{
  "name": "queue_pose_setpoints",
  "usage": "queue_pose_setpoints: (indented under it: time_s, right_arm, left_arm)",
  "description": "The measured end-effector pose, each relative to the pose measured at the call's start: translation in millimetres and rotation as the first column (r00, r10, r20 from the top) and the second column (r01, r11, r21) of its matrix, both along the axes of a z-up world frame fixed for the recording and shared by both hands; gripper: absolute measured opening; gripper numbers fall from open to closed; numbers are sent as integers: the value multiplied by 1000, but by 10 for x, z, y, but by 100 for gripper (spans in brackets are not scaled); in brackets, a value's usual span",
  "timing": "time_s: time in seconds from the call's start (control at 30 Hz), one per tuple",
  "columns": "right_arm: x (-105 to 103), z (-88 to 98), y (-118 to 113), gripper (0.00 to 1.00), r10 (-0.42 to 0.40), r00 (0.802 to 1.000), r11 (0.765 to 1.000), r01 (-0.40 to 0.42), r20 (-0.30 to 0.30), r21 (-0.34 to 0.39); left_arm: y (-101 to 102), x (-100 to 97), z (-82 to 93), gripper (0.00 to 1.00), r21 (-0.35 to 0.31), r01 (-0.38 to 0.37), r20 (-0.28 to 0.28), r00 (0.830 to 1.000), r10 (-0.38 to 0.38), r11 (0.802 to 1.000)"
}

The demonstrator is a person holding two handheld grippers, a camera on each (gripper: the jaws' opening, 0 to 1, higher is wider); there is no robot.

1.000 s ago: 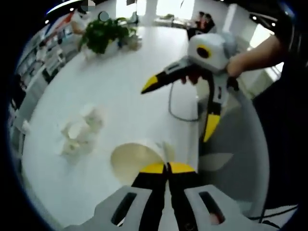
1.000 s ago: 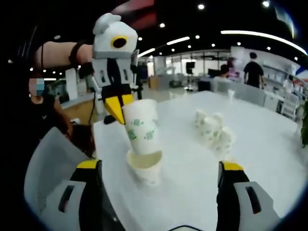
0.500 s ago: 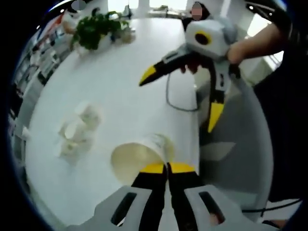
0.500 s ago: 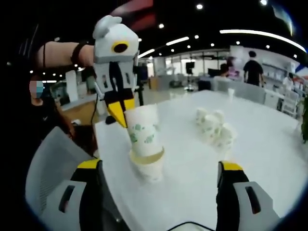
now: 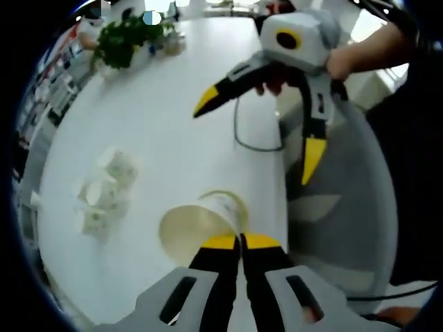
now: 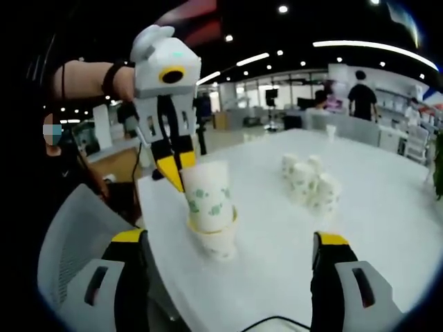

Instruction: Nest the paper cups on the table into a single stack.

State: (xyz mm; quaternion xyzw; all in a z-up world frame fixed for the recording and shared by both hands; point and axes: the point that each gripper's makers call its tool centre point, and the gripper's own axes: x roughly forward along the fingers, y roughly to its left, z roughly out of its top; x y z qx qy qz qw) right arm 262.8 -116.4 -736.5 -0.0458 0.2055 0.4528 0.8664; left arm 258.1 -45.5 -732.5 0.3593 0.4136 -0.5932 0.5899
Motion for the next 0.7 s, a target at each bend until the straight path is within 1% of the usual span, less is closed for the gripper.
queue_pose_setpoints:
  time_s: [0.07, 0.13, 0.37, 0.47, 0.57, 0.7]
  right_arm:
    - [-8, -10, 0, 97, -2, 1000, 1000, 2, -6, 5]
    - [-24, -19, 7, 97, 2, 1000, 1000, -2, -10, 7]
    - [-34, -45, -1, 97, -3, 1000, 1000, 4, -17, 16]
    - [-26, -48, 0, 96, -5, 1000, 1000, 6, -19, 22]
    - [-21, -44, 8, 96, -5, 1000, 1000, 5, -20, 26]
    - [-10, -47, 9, 96, -7, 1000, 999, 8, -24, 34]
  left_arm:
    - [-16, 3, -11, 0, -3, 5, 4, 1000, -5, 1000]
    - [-6, 3, -42, 0, 17, 11, 5, 1000, -11, 1000]
    - [3, 2, -134, 0, 51, 16, -7, 1000, -15, 999]
    - [2, 17, -150, 0, 56, 27, 0, 1000, -27, 998]
    - [10, 36, -187, 0, 68, 18, -3, 1000, -18, 998]
    - [7, 14, -214, 0, 76, 21, -13, 1000, -20, 997]
